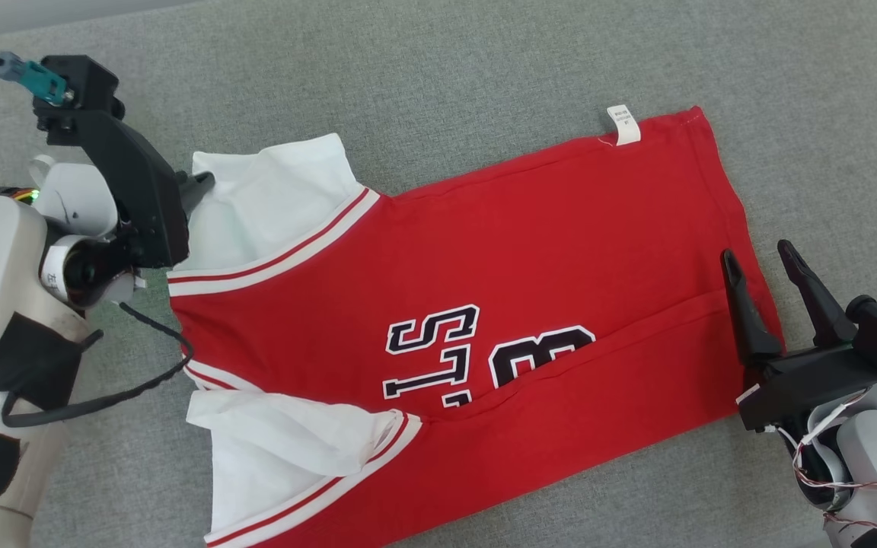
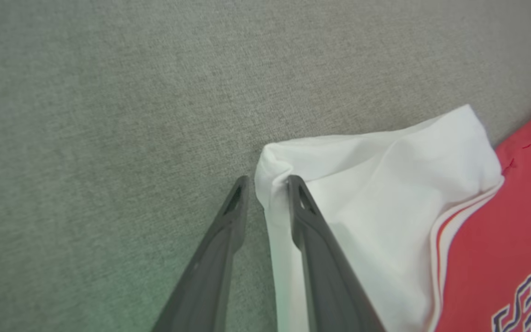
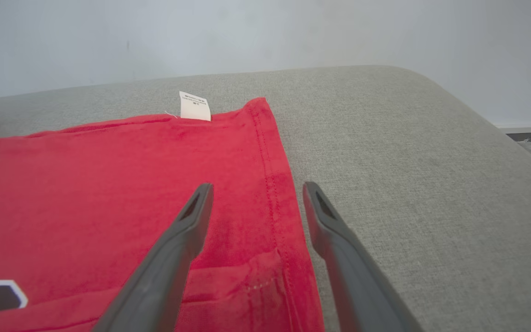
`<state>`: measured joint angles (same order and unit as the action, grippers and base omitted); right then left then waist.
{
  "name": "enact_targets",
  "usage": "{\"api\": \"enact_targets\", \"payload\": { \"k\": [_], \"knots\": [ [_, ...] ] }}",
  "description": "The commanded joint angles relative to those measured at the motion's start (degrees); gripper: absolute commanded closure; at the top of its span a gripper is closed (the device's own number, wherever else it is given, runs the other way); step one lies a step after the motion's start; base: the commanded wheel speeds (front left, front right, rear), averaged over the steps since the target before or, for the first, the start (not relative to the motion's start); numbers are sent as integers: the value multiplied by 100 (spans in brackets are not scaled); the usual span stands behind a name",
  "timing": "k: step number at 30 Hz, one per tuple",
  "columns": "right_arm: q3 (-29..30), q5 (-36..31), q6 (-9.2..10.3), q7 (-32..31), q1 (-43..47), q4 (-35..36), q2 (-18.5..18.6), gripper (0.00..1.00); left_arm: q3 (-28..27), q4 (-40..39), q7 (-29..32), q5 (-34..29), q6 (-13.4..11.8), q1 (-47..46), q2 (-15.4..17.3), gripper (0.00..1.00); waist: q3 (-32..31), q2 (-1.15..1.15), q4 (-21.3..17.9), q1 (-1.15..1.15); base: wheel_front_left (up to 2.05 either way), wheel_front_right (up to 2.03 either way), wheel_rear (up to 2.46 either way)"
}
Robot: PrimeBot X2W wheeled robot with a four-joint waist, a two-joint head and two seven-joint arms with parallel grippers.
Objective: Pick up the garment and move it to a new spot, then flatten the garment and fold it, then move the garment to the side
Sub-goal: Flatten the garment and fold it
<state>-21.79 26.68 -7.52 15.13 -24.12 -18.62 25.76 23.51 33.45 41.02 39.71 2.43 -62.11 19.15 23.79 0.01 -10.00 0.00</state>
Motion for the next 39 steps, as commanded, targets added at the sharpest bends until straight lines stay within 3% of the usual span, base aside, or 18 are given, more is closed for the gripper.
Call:
{"api": "enact_targets", "payload": {
  "k": [1,3,5,6,7,19,27,39],
  "knots": [
    [9,-10,6,7,15,-11,-18,0,32,-2,39,25,4,105,21,58,4,-1,2,0,0,0,0],
    [11,-4,6,7,4,-6,-23,0,79,-29,125,18,5,138,28,62,16,-1,1,0,0,0,0],
    [6,-2,6,7,-26,9,-38,0,129,-52,169,-6,12,156,34,57,31,-1,-7,0,0,0,0],
    [7,-9,6,7,-38,15,-44,0,158,-65,198,-10,24,169,30,71,35,-1,-10,0,0,0,0],
    [10,-17,6,7,-46,20,-44,0,178,-89,205,-16,47,178,36,100,38,-1,-11,0,0,0,0],
    [-48,-47,6,7,-178,-81,22,0,51,-127,-537,-175,38,-65,134,100,-77,-1,3,0,0,0,0],
    [-741,320,6,-69,-982,-796,145,0,48,98,-470,-82,26,-256,82,100,-162,-1,19,0,0,0,0],
    [-1679,1257,6,-1284,-2648,-1974,216,0,182,164,-398,-68,80,-393,4,100,-81,-1,145,0,0,0,0]
  ]
}}
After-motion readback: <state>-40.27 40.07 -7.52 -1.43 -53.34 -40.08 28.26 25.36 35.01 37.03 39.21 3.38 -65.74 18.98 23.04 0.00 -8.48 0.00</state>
